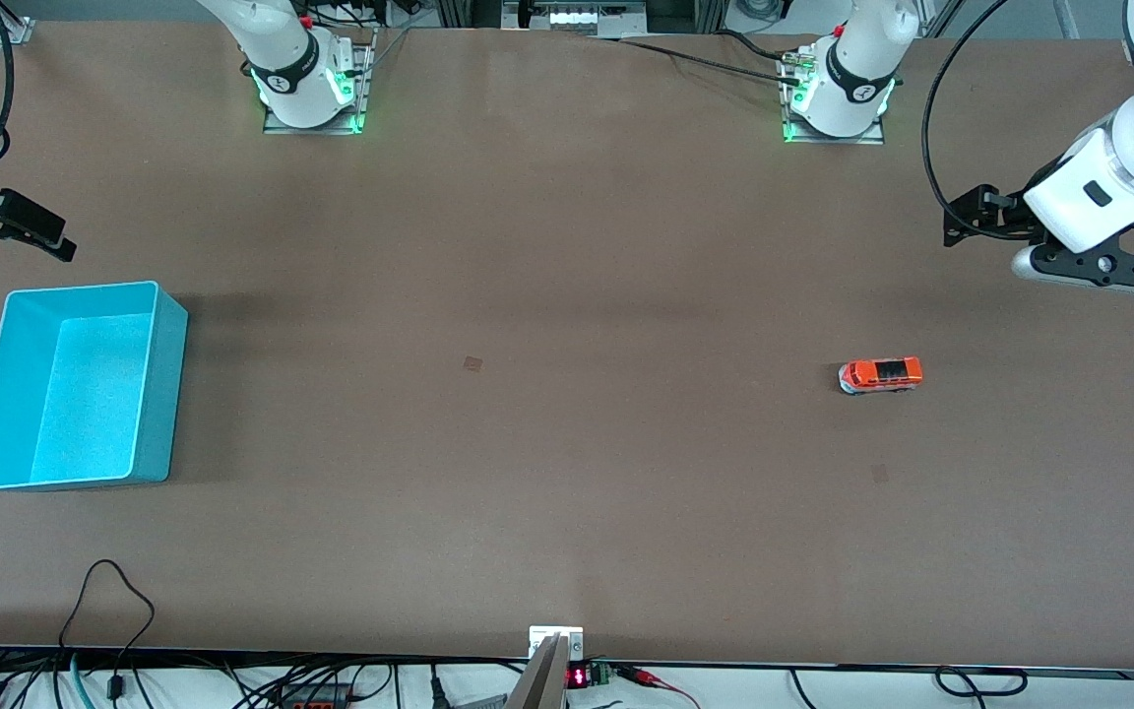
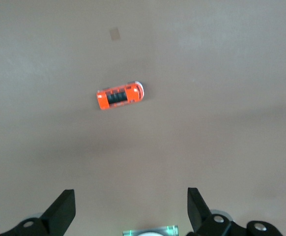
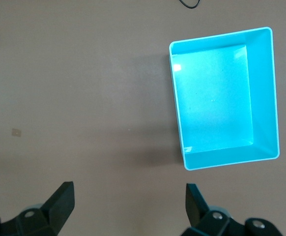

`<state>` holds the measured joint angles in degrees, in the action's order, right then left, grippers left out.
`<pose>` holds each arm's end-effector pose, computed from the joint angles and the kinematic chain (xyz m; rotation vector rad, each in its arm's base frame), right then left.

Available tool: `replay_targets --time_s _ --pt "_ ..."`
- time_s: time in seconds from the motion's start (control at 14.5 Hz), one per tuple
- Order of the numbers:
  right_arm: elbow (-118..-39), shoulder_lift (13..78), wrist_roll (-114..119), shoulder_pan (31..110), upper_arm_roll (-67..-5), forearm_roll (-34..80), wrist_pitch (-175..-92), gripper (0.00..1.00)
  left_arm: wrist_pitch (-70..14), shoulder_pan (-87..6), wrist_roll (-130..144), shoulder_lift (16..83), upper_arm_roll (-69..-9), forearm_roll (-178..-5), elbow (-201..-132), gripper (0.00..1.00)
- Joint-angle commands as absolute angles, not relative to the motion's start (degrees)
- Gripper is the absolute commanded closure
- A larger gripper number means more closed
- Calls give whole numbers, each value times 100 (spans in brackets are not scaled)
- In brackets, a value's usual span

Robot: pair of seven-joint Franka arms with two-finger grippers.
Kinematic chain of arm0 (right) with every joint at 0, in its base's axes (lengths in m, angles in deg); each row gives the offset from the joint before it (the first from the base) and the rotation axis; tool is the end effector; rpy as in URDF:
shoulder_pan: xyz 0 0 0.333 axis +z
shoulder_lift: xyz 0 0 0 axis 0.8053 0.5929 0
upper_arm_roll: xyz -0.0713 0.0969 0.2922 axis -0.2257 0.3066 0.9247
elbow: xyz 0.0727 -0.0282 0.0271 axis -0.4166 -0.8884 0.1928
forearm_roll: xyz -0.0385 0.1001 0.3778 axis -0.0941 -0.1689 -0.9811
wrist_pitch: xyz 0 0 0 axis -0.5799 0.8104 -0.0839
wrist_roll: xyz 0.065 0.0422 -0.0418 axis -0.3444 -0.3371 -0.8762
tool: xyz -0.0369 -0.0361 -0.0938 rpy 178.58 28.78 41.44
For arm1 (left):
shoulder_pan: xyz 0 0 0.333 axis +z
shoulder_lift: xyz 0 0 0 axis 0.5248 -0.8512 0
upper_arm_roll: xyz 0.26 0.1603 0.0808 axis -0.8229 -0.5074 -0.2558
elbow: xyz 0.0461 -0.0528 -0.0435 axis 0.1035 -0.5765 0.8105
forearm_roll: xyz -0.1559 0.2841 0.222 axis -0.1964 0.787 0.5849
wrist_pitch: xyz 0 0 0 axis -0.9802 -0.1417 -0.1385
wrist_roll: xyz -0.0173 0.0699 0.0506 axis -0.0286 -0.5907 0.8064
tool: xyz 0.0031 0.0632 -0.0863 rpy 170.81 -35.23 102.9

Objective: Wind up bus and store in blue box
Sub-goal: 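Move the left gripper toward the orange toy bus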

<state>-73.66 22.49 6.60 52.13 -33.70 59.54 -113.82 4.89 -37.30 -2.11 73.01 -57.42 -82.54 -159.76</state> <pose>0.5607 -0.0453 0.5989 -3.1264 0.1091 -0.0381 0.5491 -0.0502 0.5753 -3.1194 0.2211 0.2822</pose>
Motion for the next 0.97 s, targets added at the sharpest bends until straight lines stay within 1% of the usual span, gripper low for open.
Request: replay_targets --time_s 0.0,0.28,0.42,0.48,0.62,0.69,0.9 --pt "-7302 2291 639 5196 -3360 5957 -11409 0 974 -3754 -918 7184 -5750 -8338 -15783 0" --pt "-7302 2299 639 5179 -3360 5948 -11400 0 1642 -3684 -2694 7044 -5759 -8320 -15809 0" --pt "-7302 2343 639 5196 -3360 5948 -11418 0 1574 -3658 -3362 7000 -5759 -8250 -15905 0" --pt "-7302 2352 639 5205 -3360 5948 -11418 0 1373 -3649 -3809 6947 -5759 -8172 -16037 0" --pt "-7302 2352 639 5205 -3360 5948 -11435 0 698 -3588 -4812 6938 -5767 -8092 -16510 0" --pt "-7302 2352 639 5205 -3360 5939 -11514 0 216 -3535 -5181 6938 -5759 -8013 -16808 0" --pt "-7294 2352 647 5197 -3360 5939 -11567 0 -1830 -3377 -6210 6894 -5767 -8004 -17994 0"
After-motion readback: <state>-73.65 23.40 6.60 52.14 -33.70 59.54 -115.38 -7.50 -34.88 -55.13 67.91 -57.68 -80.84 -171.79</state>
